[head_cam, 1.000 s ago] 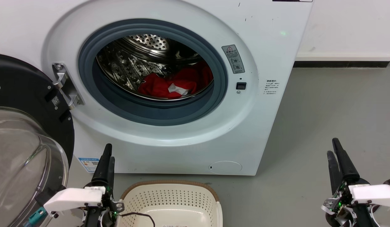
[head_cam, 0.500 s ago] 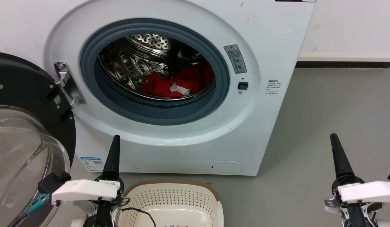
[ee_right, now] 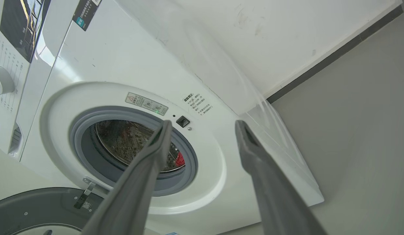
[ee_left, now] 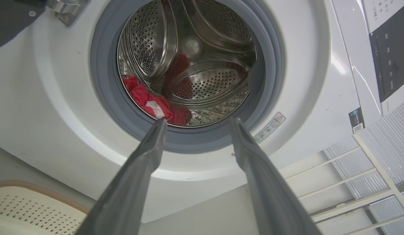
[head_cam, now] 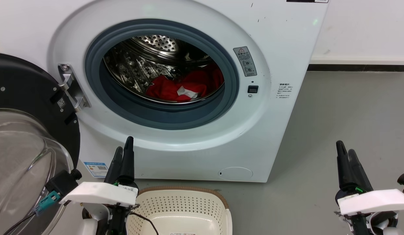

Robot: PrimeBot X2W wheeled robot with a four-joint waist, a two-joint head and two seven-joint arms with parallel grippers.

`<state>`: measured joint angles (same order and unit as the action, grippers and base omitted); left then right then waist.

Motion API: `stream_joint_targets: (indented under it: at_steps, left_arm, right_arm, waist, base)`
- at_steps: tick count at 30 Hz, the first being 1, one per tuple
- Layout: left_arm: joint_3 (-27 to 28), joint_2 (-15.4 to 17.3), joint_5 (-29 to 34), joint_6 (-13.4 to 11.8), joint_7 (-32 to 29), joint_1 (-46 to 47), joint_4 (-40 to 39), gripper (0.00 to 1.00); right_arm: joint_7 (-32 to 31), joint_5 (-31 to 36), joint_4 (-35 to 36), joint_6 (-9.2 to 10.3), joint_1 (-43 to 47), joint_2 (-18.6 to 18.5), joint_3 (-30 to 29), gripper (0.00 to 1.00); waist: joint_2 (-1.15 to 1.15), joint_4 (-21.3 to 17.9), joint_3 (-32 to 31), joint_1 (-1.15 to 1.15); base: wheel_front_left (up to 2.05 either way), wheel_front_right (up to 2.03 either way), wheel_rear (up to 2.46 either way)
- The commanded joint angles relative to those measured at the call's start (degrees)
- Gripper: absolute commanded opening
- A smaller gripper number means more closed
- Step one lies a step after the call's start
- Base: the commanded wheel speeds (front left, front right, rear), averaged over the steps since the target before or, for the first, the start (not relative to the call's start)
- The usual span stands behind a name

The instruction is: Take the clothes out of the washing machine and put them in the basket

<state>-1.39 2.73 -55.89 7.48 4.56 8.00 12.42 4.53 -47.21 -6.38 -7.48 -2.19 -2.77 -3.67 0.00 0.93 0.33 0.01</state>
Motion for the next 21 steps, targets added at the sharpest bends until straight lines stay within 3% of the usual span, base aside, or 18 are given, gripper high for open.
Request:
stream_joint_targets:
  at_steps: [1,21]
  left_arm:
    - [-0.27,0.14,1.47,-0.04,0.46,1.55,-0.82,1.0]
    - [-3.36,0.16,17.01,-1.58,3.84,2.43,-0.15,1.0]
  right_arm:
    - [0.47,1.68,0.94,-0.02,-0.37,-0.19,0.11,1.0]
    - [3.85,19.56,0.01,-0.01,0.52,-0.19,0.0,1.0]
  waist:
    - [0.0,0.02,0.0,0.0]
    - [0.0,0.53,0.05,0.0]
  base:
    - [0.0,0.0,0.0]
    - [0.0,0.0,0.0]
